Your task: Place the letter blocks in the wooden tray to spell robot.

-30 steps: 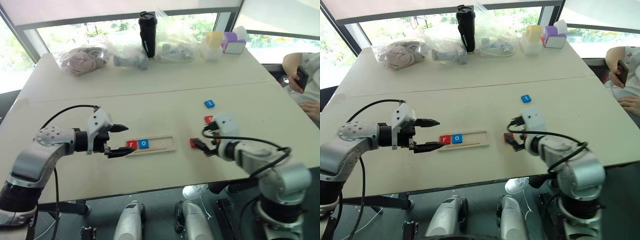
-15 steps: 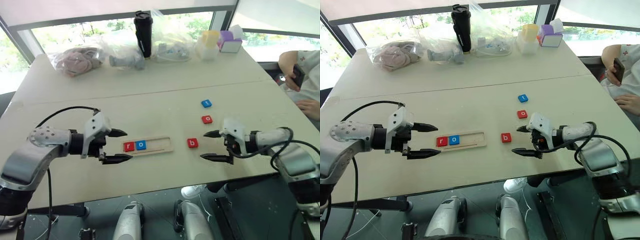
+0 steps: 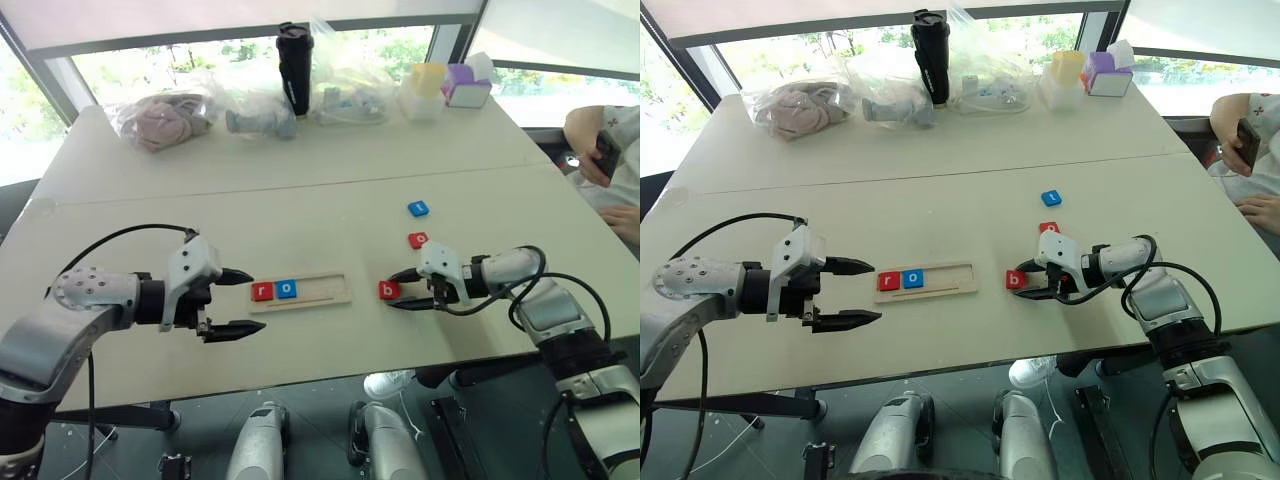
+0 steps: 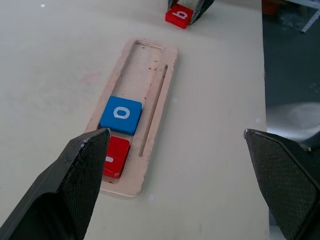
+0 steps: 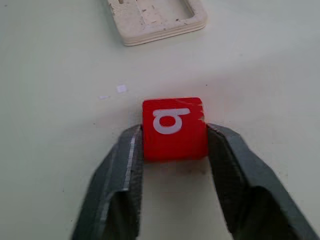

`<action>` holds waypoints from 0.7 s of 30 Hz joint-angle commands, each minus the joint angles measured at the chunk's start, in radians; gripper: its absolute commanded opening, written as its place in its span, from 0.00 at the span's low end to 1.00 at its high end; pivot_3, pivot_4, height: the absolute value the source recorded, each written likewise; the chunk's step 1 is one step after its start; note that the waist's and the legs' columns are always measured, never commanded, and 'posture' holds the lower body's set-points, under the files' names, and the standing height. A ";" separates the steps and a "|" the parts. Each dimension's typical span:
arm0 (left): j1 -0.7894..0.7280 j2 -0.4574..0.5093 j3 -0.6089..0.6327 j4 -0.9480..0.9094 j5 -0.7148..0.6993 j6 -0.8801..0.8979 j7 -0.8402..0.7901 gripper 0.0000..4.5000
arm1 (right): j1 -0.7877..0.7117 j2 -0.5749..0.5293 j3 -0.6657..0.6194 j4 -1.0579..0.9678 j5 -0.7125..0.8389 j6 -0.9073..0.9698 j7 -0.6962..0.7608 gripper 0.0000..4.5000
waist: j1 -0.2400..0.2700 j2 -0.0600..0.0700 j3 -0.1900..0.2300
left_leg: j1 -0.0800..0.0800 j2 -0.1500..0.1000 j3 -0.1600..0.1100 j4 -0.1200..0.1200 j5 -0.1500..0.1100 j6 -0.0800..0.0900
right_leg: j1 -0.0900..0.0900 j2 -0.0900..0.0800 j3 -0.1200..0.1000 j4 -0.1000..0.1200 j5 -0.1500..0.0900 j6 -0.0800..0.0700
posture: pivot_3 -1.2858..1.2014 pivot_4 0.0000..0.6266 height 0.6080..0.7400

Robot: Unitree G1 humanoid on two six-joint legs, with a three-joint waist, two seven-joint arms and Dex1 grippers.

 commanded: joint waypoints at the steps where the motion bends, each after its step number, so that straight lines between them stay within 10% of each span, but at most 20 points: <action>1: -0.003 0.012 0.031 -0.014 -0.009 -0.006 0.003 1.00 | -0.019 -0.004 -0.025 -0.010 0.004 0.003 0.000 0.26 | 0.000 0.000 0.000 | 0.000 0.000 0.000 0.001 0.000 0.000 | 0.000 0.000 0.000 0.001 0.000 0.000 | 0.52 0.24 1.00; 21: 0.032 0.047 0.044 0.024 0.004 -0.037 -0.014 1.00 | -0.282 0.301 0.190 -0.007 -0.065 0.173 -0.026 0.26 | -0.002 0.000 0.000 | 0.000 0.000 0.001 0.004 0.000 0.000 | -0.002 -0.001 0.002 0.007 0.000 0.000 | 0.52 0.24 1.00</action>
